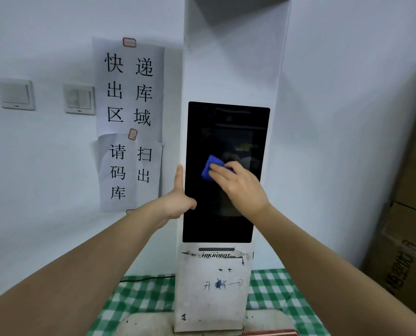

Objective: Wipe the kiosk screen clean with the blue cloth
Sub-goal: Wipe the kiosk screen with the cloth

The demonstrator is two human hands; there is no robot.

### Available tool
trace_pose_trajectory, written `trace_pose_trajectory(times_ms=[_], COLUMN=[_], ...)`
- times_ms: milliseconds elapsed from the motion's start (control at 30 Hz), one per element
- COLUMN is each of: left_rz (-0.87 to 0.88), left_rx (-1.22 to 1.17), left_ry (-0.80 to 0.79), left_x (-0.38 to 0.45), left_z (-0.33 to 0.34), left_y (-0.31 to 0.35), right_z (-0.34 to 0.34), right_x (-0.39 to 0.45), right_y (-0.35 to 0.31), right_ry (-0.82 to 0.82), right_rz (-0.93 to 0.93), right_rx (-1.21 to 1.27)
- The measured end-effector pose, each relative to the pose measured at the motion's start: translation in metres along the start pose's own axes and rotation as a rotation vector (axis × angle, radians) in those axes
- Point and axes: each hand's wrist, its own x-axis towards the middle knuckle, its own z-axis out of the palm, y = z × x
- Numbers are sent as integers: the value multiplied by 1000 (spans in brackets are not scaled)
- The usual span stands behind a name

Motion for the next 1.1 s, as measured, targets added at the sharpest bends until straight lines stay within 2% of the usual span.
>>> trace_pose_trajectory(times_ms=[67, 100, 233, 300, 400, 467, 600, 667, 867, 1000, 1100], left_rz=[7, 12, -16, -35, -61, -58, -72, -97, -129, -156, -160], left_rx=[-8, -10, -39, -31, -28, -37, -23, -18, 9, 21, 24], left_ry=[19, 38, 51, 43, 40, 56, 49, 46, 105, 99, 109], left_x=[0, 1, 5, 6, 6, 7, 6, 6, 6, 6, 4], left_z=[2, 3, 4, 1, -1, 0, 0, -4, -12, -12, -14], left_y=[-1, -2, -9, -13, -16, -16, -19, -23, -29, -32, -31], right_z=[3, 7, 16, 10, 4, 8, 22, 20, 20, 30, 23], right_x=[1, -1, -6, 1, 12, 13, -1, 1, 14, 2, 9], right_y=[-15, -26, -38, -28, -25, -37, -53, -47, -56, -68, -57], right_ry=[64, 61, -55, -67, 23, 56, -78, -117, 39, -131, -148], right_rz=[142, 145, -111, -141, 88, 164, -96, -156, 116, -123, -152], right_rx=[60, 90, 91, 62, 80, 114, 115, 105, 148, 92, 43])
